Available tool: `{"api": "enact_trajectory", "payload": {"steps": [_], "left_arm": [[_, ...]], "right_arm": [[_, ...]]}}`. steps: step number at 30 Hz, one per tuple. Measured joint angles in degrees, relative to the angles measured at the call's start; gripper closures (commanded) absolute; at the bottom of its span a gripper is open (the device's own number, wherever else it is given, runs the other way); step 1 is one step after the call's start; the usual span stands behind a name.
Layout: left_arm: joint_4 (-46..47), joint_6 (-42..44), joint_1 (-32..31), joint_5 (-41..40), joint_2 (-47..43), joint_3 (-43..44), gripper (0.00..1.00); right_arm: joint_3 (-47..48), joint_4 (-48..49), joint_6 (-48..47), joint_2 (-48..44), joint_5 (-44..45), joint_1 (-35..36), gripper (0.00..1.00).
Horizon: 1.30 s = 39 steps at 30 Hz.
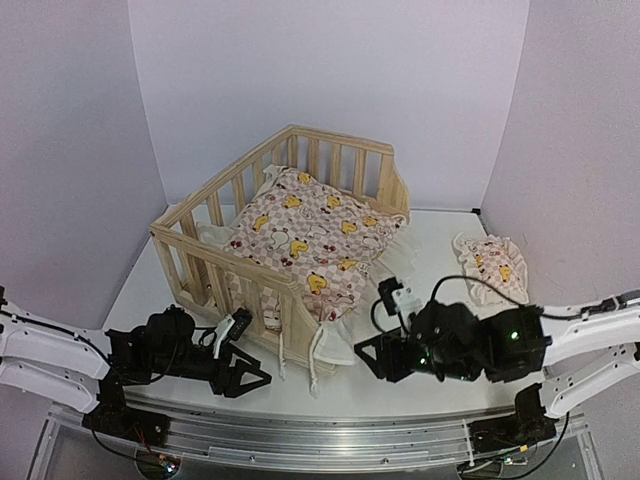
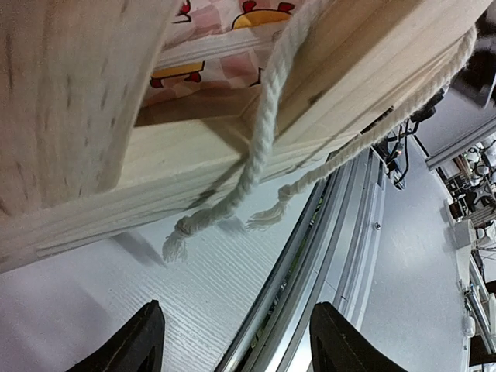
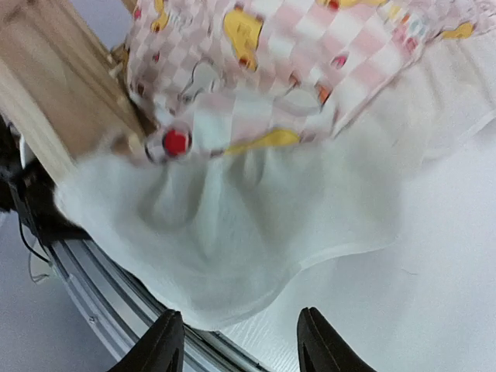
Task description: Set up the pet bed
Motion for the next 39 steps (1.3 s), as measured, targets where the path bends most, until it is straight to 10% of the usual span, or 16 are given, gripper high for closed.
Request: {"api": "enact_trajectory", "payload": {"steps": [8, 17, 30, 39], "left_arm": [[16.8, -3.3, -0.8, -0.9, 13.6, -0.9, 0.34], [21.3, -8.2, -0.8, -4.5, 22.5, 1.5, 0.33], [19.2, -7.8, 0.1, -6.7, 11.5, -1.0, 0.41], [14.6, 10.0, 0.1, 3.0, 0.5, -2.4, 0.43]], "right_arm": [[-18.8, 39.5, -11.1, 14.2, 0.6, 6.3, 0.53], [-18.8, 75.1, -20.2, 39.6, 6.3, 8.0, 0.59], [-13.8, 86.3, -26.7, 49.6, 21.7, 8.0, 0.56], [-10.4, 87.2, -24.5, 54.2, 23.0, 5.7, 0.98]]}}
